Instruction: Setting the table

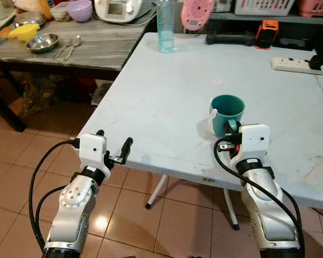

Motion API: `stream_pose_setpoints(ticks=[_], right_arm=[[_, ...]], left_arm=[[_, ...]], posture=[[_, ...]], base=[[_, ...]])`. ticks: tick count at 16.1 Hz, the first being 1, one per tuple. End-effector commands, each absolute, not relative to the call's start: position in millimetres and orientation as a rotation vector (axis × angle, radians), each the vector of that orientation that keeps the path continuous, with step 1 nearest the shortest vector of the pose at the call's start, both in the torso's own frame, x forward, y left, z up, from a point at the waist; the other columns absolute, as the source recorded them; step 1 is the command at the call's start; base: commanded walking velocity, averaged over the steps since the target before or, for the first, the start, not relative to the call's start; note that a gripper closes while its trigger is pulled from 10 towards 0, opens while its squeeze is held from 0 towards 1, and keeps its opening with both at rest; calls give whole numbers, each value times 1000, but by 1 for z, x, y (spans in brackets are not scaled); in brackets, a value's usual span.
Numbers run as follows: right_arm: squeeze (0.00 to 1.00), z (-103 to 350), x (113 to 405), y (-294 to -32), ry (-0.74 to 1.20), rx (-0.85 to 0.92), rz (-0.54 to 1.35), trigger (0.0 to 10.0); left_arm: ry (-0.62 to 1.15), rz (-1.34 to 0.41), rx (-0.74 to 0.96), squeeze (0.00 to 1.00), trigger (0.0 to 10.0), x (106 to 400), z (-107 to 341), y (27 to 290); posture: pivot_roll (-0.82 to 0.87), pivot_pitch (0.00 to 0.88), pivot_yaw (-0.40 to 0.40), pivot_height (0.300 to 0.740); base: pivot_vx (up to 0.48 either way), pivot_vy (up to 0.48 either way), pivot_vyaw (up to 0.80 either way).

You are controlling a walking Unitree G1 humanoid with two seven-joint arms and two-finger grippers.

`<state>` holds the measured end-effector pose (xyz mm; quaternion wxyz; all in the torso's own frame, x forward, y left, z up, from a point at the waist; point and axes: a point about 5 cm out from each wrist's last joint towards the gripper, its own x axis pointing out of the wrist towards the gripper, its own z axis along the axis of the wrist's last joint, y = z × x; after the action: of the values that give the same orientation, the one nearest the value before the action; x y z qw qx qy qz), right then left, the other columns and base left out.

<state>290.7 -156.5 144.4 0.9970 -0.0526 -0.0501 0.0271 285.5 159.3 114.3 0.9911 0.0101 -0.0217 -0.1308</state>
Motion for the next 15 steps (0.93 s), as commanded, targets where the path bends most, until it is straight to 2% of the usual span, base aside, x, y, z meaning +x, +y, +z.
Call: stream_pose_setpoints(ticks=[1,15], right_arm=[[0,149,291,-152,-120,-91,63,10000],[0,149,291,-152,-120,-89,59,10000]], left_arm=[[-35,-258,34,0,10000,285,112,164],[-40,-265,35,0,10000,287,112,162]], posture=[[-48,90,70,740],[-51,90,72,740]], base=[[0,326,-694],[0,355,-691]])
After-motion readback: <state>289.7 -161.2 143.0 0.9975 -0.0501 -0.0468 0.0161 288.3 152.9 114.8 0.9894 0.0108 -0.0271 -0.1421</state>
